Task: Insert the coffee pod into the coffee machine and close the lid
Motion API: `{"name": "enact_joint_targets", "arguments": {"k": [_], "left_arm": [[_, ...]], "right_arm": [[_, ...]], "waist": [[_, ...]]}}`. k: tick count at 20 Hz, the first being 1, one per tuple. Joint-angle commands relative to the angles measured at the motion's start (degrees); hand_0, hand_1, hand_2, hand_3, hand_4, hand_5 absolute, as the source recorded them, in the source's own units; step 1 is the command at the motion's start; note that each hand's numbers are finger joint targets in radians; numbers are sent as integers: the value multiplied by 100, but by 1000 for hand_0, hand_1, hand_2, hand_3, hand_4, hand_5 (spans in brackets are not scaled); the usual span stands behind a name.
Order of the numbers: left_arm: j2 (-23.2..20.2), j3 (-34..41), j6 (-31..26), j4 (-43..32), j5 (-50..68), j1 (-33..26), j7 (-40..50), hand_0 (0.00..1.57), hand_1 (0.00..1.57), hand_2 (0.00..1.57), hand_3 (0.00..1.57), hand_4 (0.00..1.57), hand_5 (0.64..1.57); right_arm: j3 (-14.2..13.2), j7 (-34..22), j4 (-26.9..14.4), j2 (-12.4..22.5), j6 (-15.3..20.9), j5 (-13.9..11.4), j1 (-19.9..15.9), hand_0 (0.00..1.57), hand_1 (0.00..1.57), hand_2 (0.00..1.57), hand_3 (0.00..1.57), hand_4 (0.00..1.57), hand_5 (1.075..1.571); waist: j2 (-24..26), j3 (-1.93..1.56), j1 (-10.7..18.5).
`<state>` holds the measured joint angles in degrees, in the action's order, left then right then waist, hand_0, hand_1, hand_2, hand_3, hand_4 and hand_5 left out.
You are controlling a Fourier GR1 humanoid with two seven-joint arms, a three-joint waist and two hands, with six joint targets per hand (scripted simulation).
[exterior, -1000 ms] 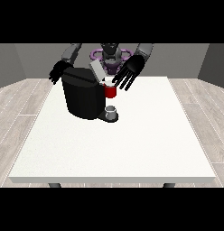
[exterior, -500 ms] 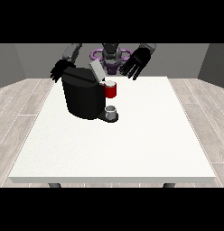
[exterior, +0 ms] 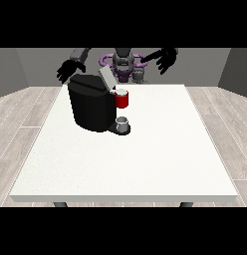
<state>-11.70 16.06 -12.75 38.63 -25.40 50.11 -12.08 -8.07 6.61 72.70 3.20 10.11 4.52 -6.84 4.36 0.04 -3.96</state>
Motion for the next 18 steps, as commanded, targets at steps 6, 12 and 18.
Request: {"name": "enact_joint_targets", "arguments": {"k": [6, 12, 18], "left_arm": [[407, 570, -167, 196, 932, -1002, -18, 0, 0, 0, 0, 227, 1571], [749, 476, -357, 299, 1127, -1848, -115, 0, 0, 0, 0, 0, 1571], [793, 485, -665, 808, 1580, -1973, 102, 0, 0, 0, 0, 140, 1571]], "right_arm": [[272, -317, 543, 383, -473, -89, 228, 0, 0, 0, 0, 390, 1571], [600, -540, 1009, 429, -667, -204, 95, 0, 0, 0, 0, 0, 1571], [459, -792, 1086, 675, -1019, 47, -430, 0, 0, 0, 0, 0, 1571]], "waist": [[766, 0, 280], [1111, -3, 612], [868, -5, 1000]]}}
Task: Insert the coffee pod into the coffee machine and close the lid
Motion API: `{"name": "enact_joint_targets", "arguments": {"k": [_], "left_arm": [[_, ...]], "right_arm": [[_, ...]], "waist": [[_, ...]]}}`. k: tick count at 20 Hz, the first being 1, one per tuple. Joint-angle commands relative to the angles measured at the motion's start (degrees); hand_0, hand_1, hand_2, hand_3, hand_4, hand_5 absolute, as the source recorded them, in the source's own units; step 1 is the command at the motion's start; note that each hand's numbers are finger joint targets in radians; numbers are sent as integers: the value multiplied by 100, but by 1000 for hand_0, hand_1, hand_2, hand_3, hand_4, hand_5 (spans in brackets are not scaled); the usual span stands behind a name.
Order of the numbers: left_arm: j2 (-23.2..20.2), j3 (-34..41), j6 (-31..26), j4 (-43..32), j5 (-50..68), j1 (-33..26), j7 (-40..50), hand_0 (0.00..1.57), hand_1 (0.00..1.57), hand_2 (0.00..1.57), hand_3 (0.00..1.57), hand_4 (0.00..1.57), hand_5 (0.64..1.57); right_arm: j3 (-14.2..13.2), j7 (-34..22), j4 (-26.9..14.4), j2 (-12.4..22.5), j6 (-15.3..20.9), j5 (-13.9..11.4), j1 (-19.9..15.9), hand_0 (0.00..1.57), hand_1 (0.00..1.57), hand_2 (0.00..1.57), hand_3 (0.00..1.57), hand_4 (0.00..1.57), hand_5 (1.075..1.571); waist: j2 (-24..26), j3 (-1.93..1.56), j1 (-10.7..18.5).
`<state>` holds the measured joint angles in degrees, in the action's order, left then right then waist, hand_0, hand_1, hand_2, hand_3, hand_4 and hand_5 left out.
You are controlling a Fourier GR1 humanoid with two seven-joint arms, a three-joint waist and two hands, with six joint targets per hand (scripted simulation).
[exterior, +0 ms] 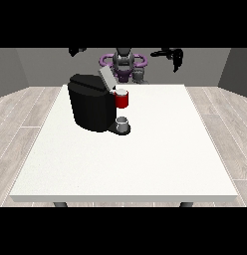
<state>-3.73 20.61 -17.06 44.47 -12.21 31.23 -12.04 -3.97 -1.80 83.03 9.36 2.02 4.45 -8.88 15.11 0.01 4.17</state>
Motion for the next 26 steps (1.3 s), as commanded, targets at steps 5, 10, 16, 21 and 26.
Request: {"name": "enact_joint_targets", "arguments": {"k": [5, 10, 16, 21, 26], "left_arm": [[146, -116, 30, 718, 339, -580, -88, 0, 0, 0, 0, 88, 1571], [311, -500, 67, 1671, 660, -954, 415, 0, 0, 0, 0, 0, 1571], [368, -755, 150, 2386, 908, -1319, 569, 0, 0, 0, 0, 0, 1571], [312, -954, 166, 2861, 930, -1283, 898, 0, 0, 0, 0, 0, 1571], [128, -949, 245, 3276, 1152, -1624, 933, 0, 0, 0, 0, 0, 1571]], "right_arm": [[133, -414, 352, 314, -536, 79, -636, 0, 0, 0, 0, 137, 1571], [239, -149, 68, 152, -573, -115, -593, 0, 0, 0, 0, 0, 1571], [-64, -24, -491, 120, -527, -33, -1197, 0, 0, 0, 0, 0, 1571], [-380, 39, -1055, 208, -592, 134, -1588, 0, 0, 0, 0, 0, 1571], [-270, 422, -1437, 156, -753, -14, -1745, 0, 0, 0, 0, 0, 1571]], "waist": [[-383, -1, 94], [-465, -2, 271], [-933, -3, 514], [-1317, -3, 564], [-1484, -2, 294]]}}
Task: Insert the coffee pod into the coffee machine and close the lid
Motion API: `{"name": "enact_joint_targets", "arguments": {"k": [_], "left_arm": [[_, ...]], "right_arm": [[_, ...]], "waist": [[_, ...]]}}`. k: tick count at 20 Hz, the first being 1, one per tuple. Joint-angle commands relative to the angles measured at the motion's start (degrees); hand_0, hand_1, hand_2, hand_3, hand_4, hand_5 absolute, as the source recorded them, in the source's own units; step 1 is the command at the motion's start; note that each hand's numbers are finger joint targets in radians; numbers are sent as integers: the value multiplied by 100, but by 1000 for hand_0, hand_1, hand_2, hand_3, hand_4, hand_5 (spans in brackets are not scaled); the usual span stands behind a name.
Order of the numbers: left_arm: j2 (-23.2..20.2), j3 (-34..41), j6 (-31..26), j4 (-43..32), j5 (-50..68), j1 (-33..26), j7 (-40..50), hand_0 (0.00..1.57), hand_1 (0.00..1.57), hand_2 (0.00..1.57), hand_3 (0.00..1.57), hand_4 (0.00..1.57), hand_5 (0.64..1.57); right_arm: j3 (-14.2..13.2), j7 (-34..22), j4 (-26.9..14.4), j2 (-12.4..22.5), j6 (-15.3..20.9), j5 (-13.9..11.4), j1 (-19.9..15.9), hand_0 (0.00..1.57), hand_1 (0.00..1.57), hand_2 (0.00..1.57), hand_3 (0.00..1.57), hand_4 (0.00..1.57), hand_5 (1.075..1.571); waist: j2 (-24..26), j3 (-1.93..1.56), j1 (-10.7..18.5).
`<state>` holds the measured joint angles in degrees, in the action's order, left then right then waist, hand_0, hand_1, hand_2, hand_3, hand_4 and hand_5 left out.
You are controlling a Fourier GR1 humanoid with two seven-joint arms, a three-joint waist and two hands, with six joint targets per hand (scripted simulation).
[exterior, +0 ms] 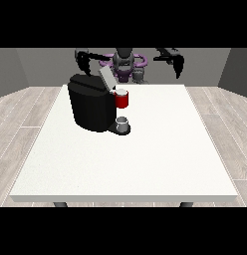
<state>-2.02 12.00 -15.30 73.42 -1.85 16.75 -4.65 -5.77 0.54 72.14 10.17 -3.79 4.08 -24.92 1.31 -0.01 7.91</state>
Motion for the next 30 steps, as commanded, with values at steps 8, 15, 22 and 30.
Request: {"name": "enact_joint_targets", "arguments": {"k": [8, 15, 22, 30], "left_arm": [[-91, -119, 353, 616, 215, -249, 130, 0, 0, 0, 0, 0, 1571], [-135, -350, 411, 609, 85, -381, -33, 0, 0, 0, 0, 0, 1571], [-400, -242, 101, 597, 373, -441, 15, 0, 0, 0, 0, 0, 1571], [-514, -90, 329, 452, 420, -234, -157, 0, 0, 0, 0, 141, 1571]], "right_arm": [[16, 344, -876, 11, 19, -343, -694, 0, 0, 0, 0, 0, 1571], [-47, 232, -1098, -51, -66, -281, -1078, 0, 0, 0, 0, 0, 1571], [-27, 333, -1255, -95, -58, -366, -1270, 0, 0, 0, 0, 0, 1571], [56, 492, -1427, -97, -57, -551, -1515, 0, 0, 0, 0, 77, 1571]], "waist": [[-366, 0, -65], [-442, 0, -111], [-558, 0, 94], [-646, 1, -13]]}}
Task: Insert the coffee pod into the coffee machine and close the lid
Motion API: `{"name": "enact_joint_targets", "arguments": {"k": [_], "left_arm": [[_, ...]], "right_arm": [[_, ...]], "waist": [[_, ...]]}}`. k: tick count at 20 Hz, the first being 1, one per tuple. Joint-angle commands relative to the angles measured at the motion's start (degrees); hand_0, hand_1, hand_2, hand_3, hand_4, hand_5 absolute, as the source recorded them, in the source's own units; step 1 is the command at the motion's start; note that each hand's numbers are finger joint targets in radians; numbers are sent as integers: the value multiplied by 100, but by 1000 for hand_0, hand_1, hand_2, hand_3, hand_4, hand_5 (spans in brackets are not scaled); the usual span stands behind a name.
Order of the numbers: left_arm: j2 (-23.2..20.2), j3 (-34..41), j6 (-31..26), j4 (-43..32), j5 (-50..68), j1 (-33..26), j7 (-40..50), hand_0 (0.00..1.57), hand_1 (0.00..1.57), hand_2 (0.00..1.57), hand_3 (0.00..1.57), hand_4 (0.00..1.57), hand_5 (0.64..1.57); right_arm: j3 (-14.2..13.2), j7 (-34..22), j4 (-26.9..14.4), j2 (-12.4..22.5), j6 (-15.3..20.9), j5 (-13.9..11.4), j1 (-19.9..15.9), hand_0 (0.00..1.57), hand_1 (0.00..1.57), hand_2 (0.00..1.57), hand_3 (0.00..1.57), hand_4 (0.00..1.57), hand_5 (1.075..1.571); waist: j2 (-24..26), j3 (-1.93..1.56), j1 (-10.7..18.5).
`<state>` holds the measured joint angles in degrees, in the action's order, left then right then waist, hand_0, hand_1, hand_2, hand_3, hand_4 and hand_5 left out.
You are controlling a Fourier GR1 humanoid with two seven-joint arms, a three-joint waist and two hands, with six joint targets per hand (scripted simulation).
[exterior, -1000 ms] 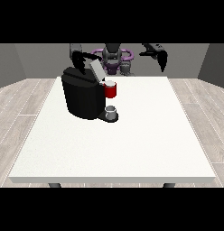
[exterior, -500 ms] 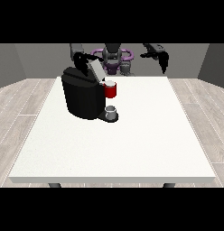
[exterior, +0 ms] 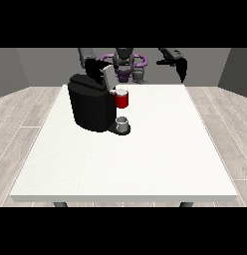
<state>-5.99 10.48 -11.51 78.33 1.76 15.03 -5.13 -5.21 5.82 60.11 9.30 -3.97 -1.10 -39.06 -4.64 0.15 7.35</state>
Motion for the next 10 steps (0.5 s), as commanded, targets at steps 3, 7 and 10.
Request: {"name": "enact_joint_targets", "arguments": {"k": [3, 7, 10], "left_arm": [[-100, 12, 100, -186, -60, 4, -110, 0, 0, 0, 0, 169, 1571], [-239, 93, -266, -243, 258, -18, 46, 0, 0, 0, 0, 139, 1571], [-104, -48, 13, -293, 16, -29, -160, 0, 0, 0, 0, 154, 1571]], "right_arm": [[259, -267, -171, -222, 48, -220, -253, 0, 0, 0, 0, 154, 1571], [442, -388, -179, -421, 323, -489, -459, 0, 0, 0, 0, 61, 1571], [567, -445, -236, -373, 211, -664, -523, 0, 0, 0, 0, 125, 1571]], "waist": [[16, -14, -12], [116, -14, 127], [143, -14, 8]]}}
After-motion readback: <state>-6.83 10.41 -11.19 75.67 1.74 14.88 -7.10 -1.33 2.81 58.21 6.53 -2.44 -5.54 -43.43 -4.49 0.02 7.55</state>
